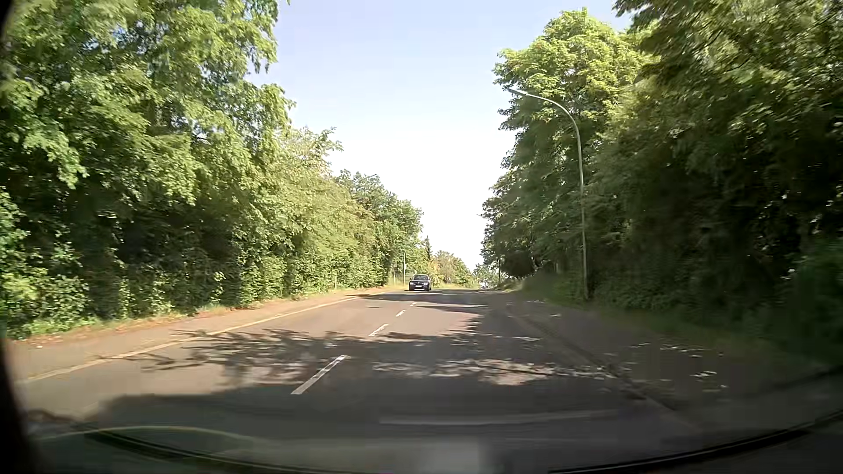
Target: Follow the waypoints while adhering to traffic rules and regulations
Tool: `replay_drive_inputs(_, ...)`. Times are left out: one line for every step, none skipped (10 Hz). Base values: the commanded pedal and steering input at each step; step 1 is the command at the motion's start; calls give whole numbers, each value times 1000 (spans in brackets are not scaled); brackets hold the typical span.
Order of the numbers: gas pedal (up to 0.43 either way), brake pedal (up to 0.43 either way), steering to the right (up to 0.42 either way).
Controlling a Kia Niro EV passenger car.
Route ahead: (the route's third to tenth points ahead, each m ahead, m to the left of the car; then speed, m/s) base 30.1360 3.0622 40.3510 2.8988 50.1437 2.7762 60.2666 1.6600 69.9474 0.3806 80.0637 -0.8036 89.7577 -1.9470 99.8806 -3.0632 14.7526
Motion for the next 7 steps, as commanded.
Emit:
replay_drive_inputs(138,24,2)
replay_drive_inputs(138,24,2)
replay_drive_inputs(138,24,2)
replay_drive_inputs(138,24,2)
replay_drive_inputs(138,24,2)
replay_drive_inputs(138,24,2)
replay_drive_inputs(138,24,2)
